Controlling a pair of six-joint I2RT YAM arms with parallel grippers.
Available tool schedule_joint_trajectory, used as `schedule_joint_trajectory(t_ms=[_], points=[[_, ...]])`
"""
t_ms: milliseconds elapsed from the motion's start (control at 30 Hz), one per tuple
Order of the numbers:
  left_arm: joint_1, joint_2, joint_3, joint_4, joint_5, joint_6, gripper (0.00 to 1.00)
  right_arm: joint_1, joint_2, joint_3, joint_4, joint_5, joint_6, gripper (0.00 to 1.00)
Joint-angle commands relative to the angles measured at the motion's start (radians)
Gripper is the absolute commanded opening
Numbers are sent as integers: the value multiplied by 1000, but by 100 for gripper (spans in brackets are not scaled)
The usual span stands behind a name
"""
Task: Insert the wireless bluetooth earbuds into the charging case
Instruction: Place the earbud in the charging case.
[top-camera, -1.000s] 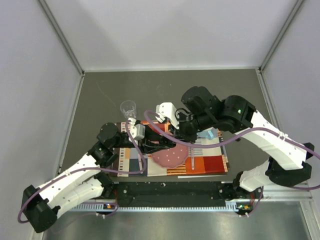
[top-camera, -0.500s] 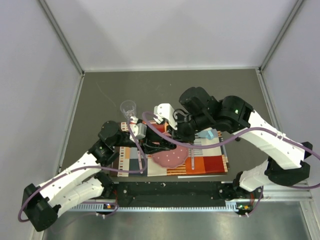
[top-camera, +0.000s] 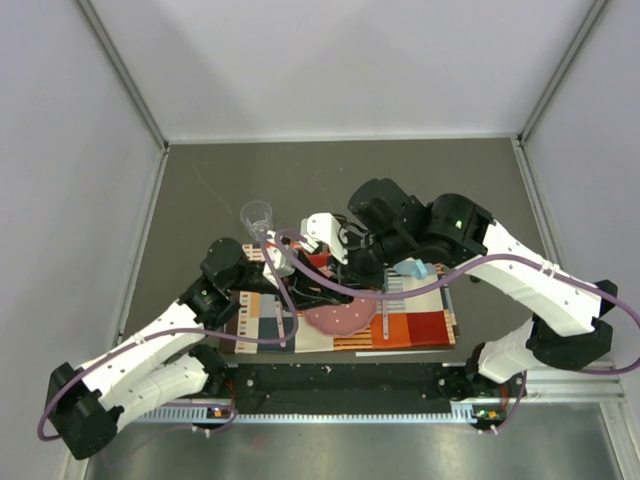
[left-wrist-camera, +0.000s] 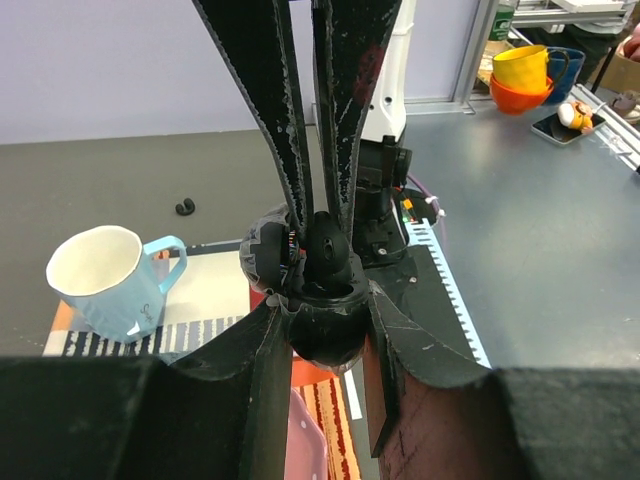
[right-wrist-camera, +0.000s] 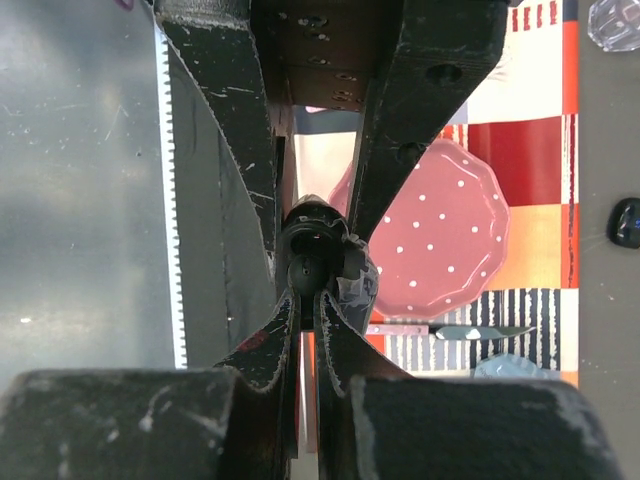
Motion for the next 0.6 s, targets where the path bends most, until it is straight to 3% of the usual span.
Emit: schedule_joint_trajectory(t_ms=[0, 567], points=[[1, 4, 56, 34, 45, -12, 0, 20, 5, -16, 42, -24, -5, 0], [1, 16, 87, 4, 84, 8, 0, 40, 57, 27, -52, -4, -39, 0]])
